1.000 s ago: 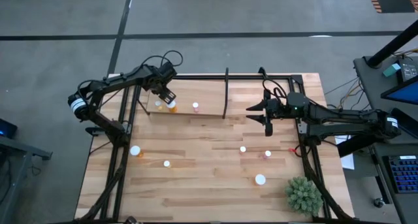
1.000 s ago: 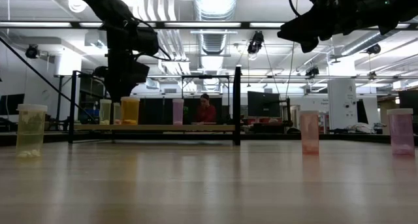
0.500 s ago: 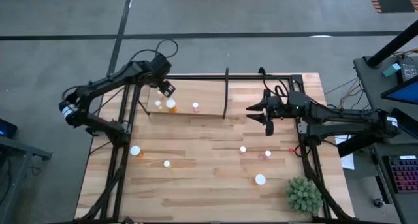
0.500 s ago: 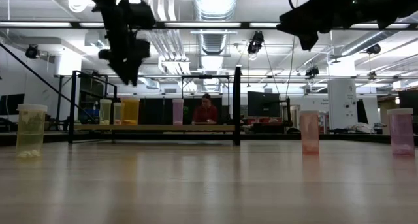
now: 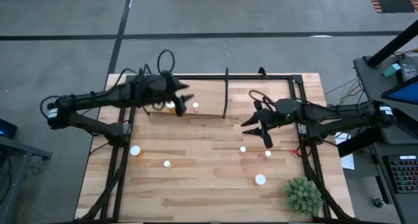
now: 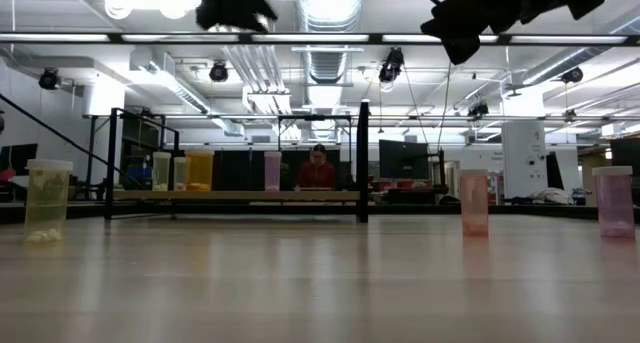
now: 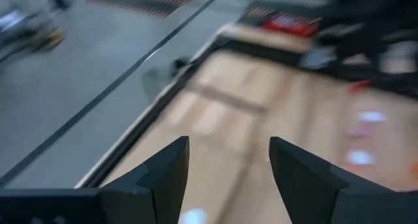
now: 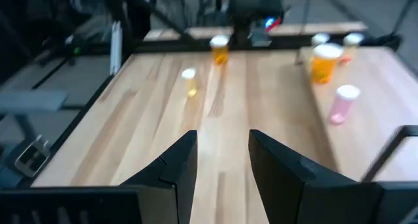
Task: Pick and place medicine bottles onto shelf by color
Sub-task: Put the pink pill bottle on the shelf
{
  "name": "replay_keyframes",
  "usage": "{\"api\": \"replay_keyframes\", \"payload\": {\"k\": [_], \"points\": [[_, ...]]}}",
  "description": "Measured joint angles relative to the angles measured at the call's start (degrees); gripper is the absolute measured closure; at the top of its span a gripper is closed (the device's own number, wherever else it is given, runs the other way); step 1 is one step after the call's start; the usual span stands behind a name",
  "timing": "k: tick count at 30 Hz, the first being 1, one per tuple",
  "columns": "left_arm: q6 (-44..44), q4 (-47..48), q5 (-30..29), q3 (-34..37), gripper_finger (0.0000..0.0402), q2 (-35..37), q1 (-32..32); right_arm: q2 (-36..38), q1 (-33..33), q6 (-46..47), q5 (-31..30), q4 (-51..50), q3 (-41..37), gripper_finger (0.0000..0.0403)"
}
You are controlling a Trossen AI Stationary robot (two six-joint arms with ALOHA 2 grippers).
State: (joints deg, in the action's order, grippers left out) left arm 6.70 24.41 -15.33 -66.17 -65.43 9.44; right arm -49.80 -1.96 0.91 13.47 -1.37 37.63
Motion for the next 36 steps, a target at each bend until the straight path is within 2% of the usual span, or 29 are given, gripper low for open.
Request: {"api": "replay_keyframes", "payload": {"k": [8,16,21,25,28,32,36], "points": [[0.1,-8.9,-2.4,0.0,0.0207,-1.9,-16.7,-4.5,6.7,1.0,-0.3,-10.3,5.3,0.0275],[-3.5,-18.1,-12.8,0.1,0.0207,-8.5,-29.0,-8.4,14.7,4.0,-9.7,-13.9,5.7,0.0275],[-8.4,-21.5,-13.2,0.1,0.0207,-10.9,-33.4,-11.9,17.4,7.1,-12.7,-16.9,5.7,0.0275],[-10.4,-21.5,-16.3,0.2,0.0207,-11.0,-35.9,-14.1,18.6,8.2,-14.2,-17.1,5.7,0.0275],[-12.8,-22.1,-18.3,1.0,0.0207,-11.0,-37.2,-14.7,18.6,8.1,-18.0,-18.0,5.7,0.0275],[-16.2,-29.5,-18.3,5.4,0.0207,-10.5,-38.0,-15.0,18.6,10.0,-24.1,-19.6,5.8,0.0275],[-21.2,-38.0,-18.4,11.1,0.0207,-9.0,-38.0,-15.3,18.5,13.1,-25.0,-22.1,6.1,0.0273]]}}
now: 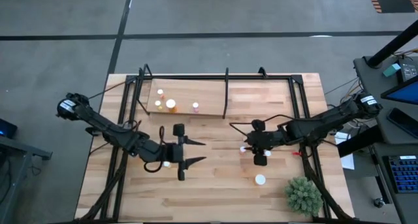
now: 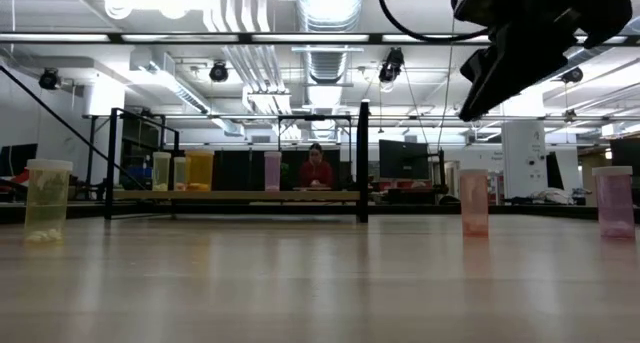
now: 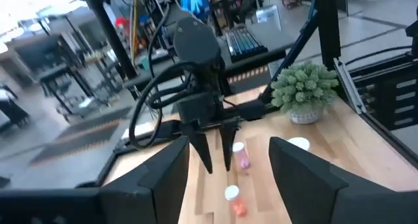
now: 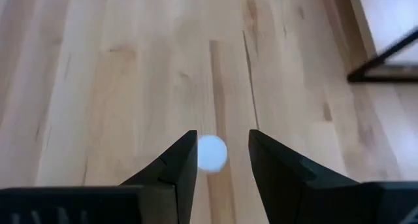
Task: Pick and place medicine bottles onto shelf by color
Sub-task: Put the pink pill bottle on the shelf
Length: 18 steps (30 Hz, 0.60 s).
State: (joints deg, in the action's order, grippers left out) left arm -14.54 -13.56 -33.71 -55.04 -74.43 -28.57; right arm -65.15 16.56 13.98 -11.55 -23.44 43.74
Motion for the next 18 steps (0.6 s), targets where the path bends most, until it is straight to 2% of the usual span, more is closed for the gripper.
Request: {"api": "replay_keyframes", "payload": {"k": [5,13,18], "points": [[-6.8,-8.0,-0.1,5.7,0.0207,4.9,0.1,-0.9,0.0,3.8,1.4,-1.8,0.7,0.0237],[-10.9,-11.1,-0.3,11.2,0.0207,14.3,0.2,-7.5,0.0,7.8,1.5,-2.0,1.1,0.0145],[-10.9,-11.5,-0.1,14.5,0.0207,17.2,0.2,-12.4,-0.1,8.6,1.4,-3.3,3.8,0.0134]]}}
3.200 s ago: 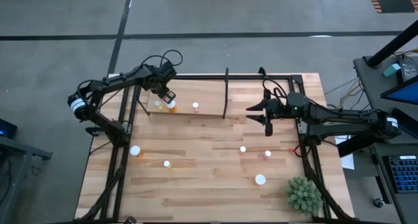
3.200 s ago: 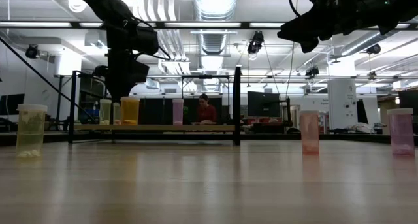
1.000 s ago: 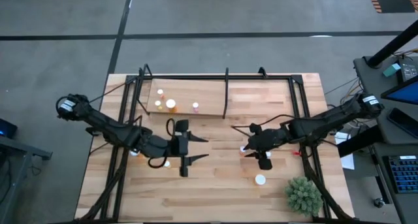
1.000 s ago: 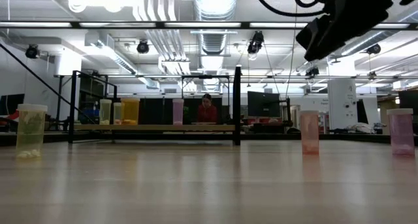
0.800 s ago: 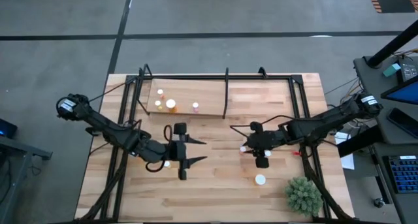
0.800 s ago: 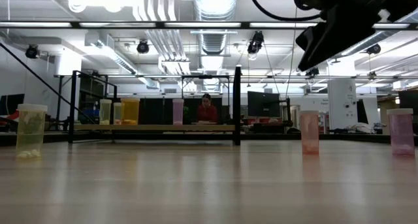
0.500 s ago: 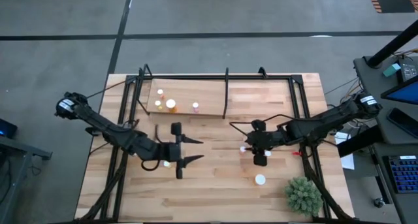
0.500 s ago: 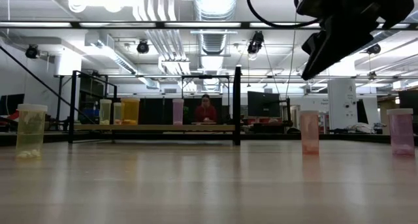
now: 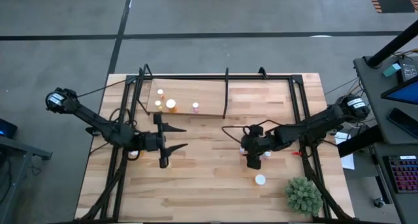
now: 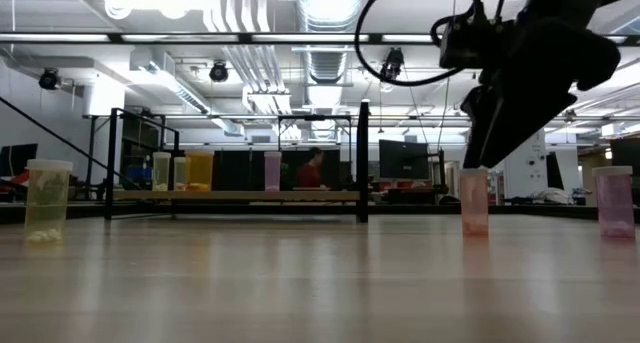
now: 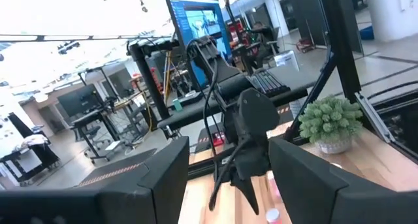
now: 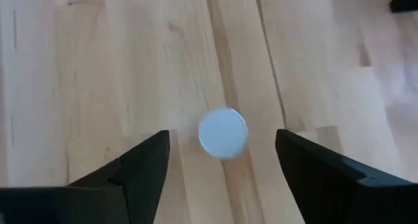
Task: Pick and place medicine bottles onto shelf by color
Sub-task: Put the pink pill bottle on the shelf
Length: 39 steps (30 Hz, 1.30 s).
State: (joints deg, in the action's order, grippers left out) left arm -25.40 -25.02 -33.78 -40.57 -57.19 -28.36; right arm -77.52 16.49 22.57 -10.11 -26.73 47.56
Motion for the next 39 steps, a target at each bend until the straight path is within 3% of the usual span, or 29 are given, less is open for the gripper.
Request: {"api": "replay_keyframes", "payload": {"k": [10,25,35,39], "points": [[0.0,-0.3,0.1,0.7,0.0207,1.4,-0.2,-6.0,0.0,-0.6,-0.5,-5.0,5.7,0.0189],[-0.3,-0.1,0.1,0.7,0.0207,1.2,-0.3,-5.9,0.0,-0.5,-0.5,-6.0,6.2,0.0304],[-0.5,-0.1,0.1,0.7,0.0207,1.2,-0.3,-5.0,0.0,-0.1,-0.2,-6.3,6.5,0.0297],[-1.2,-0.2,0.1,0.7,0.0207,1.8,-0.3,-4.7,-0.3,-1.8,-0.2,-9.4,11.5,0.0297]]}}
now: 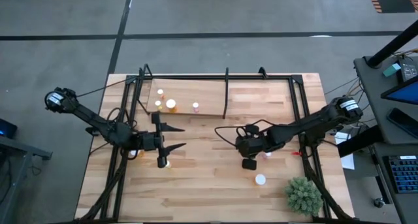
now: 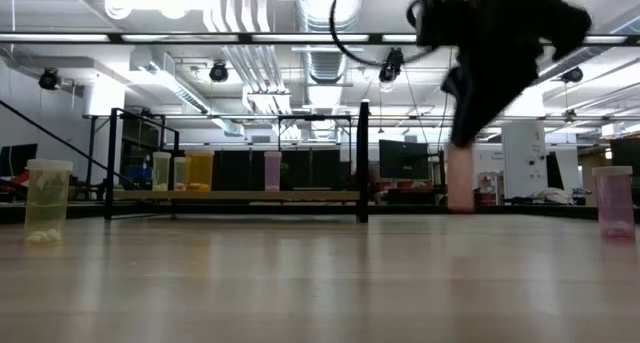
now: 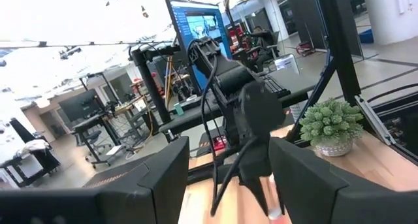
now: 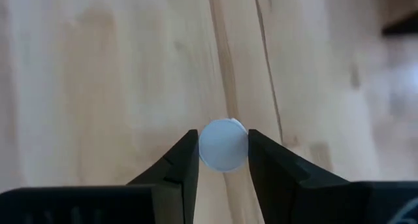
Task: Pick and place medicine bottles onto shelf by color
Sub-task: Put the pink pill bottle on the shelf
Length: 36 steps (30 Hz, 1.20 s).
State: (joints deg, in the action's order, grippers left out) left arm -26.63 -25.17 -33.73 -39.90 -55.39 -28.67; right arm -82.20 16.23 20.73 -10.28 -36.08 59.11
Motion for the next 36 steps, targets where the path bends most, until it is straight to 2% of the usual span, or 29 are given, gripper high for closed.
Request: {"api": "replay_keyframes", "payload": {"k": [4,9,14,19,22,27,30,36], "points": [[-3.8,-1.9,-1.8,0.0,0.0207,2.5,0.1,-0.9,-1.6,-5.5,0.1,-3.2,9.0,0.0297],[-3.8,-2.4,-1.9,2.3,0.0207,5.4,0.1,-4.5,-6.2,-13.6,2.4,-5.5,21.8,0.0296],[-3.9,-4.9,-1.9,4.7,0.0207,8.5,0.1,-11.7,-10.7,-24.9,7.2,-8.9,33.6,0.0296],[-3.9,-4.1,-1.9,6.5,0.0207,10.8,0.1,-18.7,-15.8,-34.2,7.9,-12.4,43.4,0.0296],[-3.9,-4.6,-1.9,7.0,0.0207,12.5,0.1,-22.3,-19.5,-38.0,8.2,-14.8,47.5,0.0296],[-3.9,-4.2,-1.9,7.5,0.0207,13.9,0.1,-27.5,-26.6,-40.4,14.7,-16.3,51.7,0.0296],[-4.0,-4.4,-1.9,7.6,0.0207,14.4,0.1,-30.3,-30.3,-40.6,15.3,-16.8,53.4,0.0296],[-5.5,-4.4,-1.9,7.6,0.0207,15.3,0.1,-34.1,-34.2,-41.5,19.8,-18.3,54.7,0.0296]]}}
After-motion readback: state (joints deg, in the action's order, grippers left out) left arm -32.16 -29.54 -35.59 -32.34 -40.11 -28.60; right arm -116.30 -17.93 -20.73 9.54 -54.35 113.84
